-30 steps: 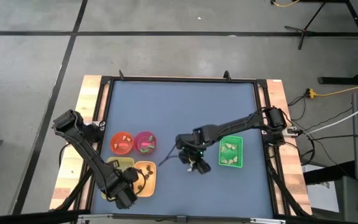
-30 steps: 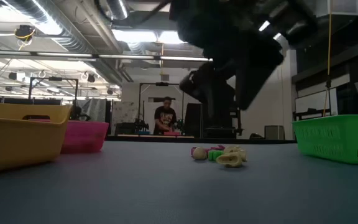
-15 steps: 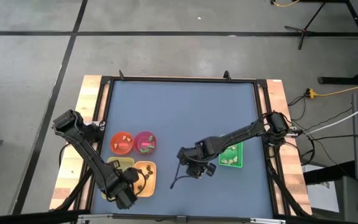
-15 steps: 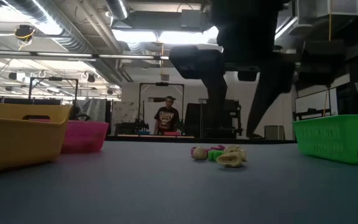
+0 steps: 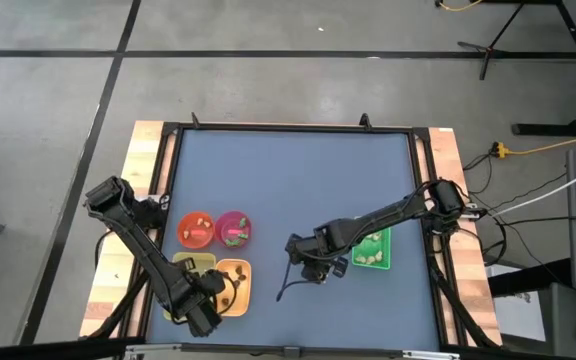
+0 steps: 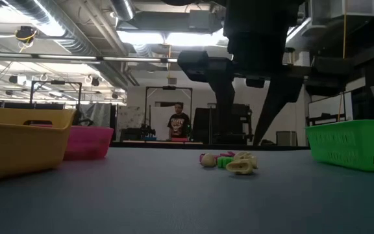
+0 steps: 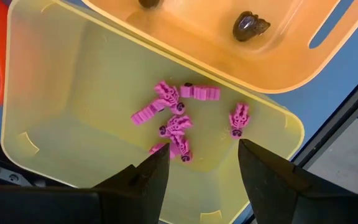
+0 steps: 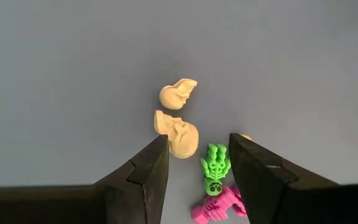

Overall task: Sort Halloween decoration
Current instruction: Put white skull toy into the green bin

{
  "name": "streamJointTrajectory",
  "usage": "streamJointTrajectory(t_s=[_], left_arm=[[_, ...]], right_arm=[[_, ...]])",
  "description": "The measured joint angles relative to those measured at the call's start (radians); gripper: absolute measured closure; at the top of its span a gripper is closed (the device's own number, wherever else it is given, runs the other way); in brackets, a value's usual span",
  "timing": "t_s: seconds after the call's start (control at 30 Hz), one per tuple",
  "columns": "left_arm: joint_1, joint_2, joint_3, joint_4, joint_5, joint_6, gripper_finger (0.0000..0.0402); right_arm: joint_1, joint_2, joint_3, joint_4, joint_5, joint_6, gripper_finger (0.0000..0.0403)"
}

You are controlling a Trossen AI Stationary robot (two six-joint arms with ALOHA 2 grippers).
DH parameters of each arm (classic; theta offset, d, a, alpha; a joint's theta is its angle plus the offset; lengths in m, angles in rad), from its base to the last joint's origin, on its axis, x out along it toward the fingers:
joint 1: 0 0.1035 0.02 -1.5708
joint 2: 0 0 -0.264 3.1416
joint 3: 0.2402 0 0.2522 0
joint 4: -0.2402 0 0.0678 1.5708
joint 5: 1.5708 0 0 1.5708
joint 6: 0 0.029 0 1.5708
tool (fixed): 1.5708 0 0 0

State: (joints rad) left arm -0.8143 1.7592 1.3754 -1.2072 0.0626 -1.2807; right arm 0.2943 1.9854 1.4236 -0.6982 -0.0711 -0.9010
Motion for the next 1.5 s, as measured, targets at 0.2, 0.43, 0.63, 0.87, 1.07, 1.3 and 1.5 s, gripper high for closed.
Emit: streamJointTrajectory(t_s=[0.2, 0.43, 0.63, 0.87, 1.07, 1.3, 1.5], left_arm=[[0.000, 0.000, 0.000, 0.000, 0.000, 0.000, 0.0227], [0.000, 0.000, 0.000, 0.000, 0.001, 0.000, 0.0227], [0.000, 0.000, 0.000, 0.000, 0.001, 0.000, 0.0227], [0.000, 0.000, 0.000, 0.003, 0.002, 0.000, 0.0227], [0.000, 0.000, 0.000, 0.008, 0.003, 0.000, 0.0227], [0.000, 0.000, 0.000, 0.011, 0.002, 0.000, 0.0227], [0.000, 0.000, 0.000, 0.012, 0.001, 0.000, 0.0227]], right_arm=[[0.000, 0.002, -0.053, 0.051, 0.000, -0.027, 0.0237], [0.000, 0.002, -0.071, 0.085, 0.000, -0.028, 0.0237], [0.000, 0.002, -0.071, 0.110, 0.000, -0.028, 0.0237], [0.000, 0.039, -0.069, 0.105, 0.001, -0.026, 0.0237], [0.000, 0.049, -0.068, 0.102, 0.002, -0.025, 0.0237], [0.000, 0.050, -0.068, 0.101, 0.005, -0.024, 0.0238], [0.001, 0.052, -0.069, 0.094, 0.005, -0.024, 0.0282]])
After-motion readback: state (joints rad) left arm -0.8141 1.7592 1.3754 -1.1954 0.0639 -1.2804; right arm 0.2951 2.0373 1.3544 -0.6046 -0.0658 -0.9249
